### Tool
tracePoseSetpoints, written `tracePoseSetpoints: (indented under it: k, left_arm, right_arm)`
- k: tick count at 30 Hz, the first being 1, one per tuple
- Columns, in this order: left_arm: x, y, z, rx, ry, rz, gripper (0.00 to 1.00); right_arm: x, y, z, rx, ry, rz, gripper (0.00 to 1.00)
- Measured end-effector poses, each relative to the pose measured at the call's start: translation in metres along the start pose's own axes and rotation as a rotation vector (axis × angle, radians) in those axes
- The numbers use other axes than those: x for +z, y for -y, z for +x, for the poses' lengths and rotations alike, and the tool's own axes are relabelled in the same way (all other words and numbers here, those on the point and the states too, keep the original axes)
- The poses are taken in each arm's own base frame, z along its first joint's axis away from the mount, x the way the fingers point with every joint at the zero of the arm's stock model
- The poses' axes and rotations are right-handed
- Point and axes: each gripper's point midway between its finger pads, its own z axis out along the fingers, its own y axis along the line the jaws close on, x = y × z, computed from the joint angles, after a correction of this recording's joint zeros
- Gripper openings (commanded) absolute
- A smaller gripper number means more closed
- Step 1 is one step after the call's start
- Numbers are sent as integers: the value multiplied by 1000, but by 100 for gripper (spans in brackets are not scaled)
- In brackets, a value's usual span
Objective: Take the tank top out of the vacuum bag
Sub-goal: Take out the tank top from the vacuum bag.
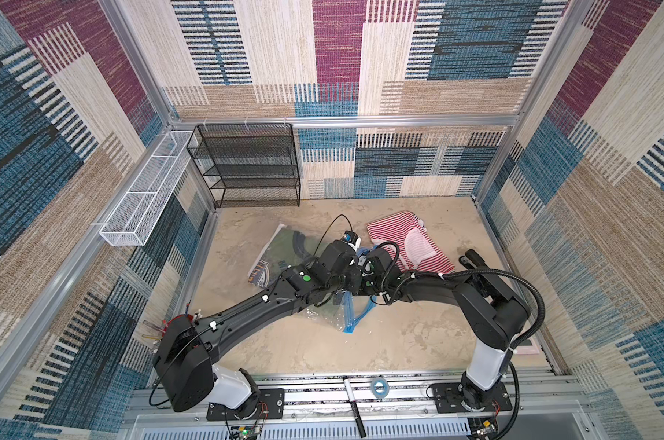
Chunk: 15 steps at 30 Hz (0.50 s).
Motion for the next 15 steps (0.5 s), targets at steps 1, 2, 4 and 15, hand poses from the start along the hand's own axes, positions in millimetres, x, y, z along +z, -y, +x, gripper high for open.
tracePoseSetpoints:
  k: [1, 2, 4, 15]
  left_arm:
    - [0, 0, 0, 0, -1, 0, 0]
    - [0, 0, 0, 0, -2, 1, 0]
    - [0, 0, 0, 0, -2, 1, 0]
    - [-2, 1, -5, -3, 17, 4, 0]
  right_arm:
    - [1, 0, 0, -2, -2, -1, 10]
    - [2, 0, 0, -3, -3, -2, 5]
    - [3, -1, -1, -8, -5, -7, 0]
    - [-22, -34, -26, -100, 105, -96, 0]
